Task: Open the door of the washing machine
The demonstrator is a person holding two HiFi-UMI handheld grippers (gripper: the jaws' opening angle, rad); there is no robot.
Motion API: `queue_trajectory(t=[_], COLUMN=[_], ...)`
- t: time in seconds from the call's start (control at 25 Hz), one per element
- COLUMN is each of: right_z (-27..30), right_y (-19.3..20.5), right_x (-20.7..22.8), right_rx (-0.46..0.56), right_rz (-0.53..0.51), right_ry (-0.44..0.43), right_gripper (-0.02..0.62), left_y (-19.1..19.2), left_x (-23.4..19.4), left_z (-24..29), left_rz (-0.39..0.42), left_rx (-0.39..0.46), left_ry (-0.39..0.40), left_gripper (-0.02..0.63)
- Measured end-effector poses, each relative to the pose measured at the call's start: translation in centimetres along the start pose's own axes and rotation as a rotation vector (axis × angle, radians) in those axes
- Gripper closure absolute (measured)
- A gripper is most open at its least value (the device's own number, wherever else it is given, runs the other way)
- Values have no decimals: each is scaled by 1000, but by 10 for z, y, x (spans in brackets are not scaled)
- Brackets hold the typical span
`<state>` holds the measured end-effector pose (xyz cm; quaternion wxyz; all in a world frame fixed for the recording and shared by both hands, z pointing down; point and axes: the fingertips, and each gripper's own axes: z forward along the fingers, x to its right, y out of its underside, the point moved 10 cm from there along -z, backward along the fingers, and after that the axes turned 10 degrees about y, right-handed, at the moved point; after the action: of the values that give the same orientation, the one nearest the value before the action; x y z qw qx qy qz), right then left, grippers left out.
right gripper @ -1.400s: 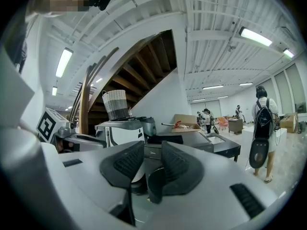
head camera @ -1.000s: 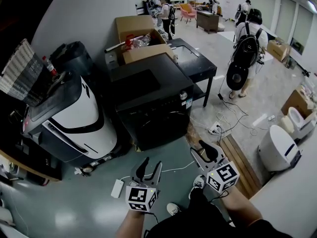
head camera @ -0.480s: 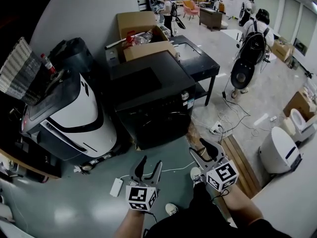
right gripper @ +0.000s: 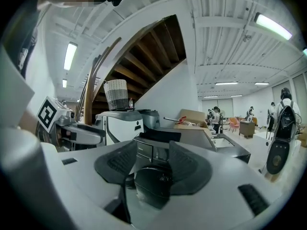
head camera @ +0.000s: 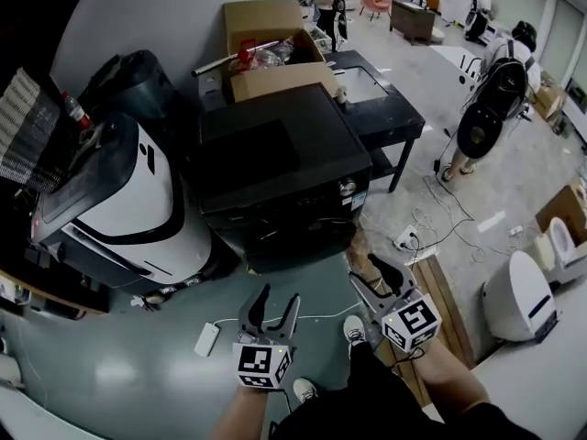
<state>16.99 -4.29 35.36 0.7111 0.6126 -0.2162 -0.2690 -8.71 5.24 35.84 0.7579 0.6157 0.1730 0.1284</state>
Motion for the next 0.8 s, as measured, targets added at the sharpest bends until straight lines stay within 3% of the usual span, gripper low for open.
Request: queue_trajectory(t=[0.44, 0.8], right_z=[116, 197], right_y=[32, 86], right_x=[92, 143], right_rx=[-86, -186], right_rz=[-3, -43], right_ry=[-142, -236], right_gripper=[383, 385], left_y=[10, 48], left_x=[-28, -55], left_z=[121, 195], left_rz=[-33, -84], left_rx=[-33, -88], left_ry=[-88, -169], left_gripper=[351, 350])
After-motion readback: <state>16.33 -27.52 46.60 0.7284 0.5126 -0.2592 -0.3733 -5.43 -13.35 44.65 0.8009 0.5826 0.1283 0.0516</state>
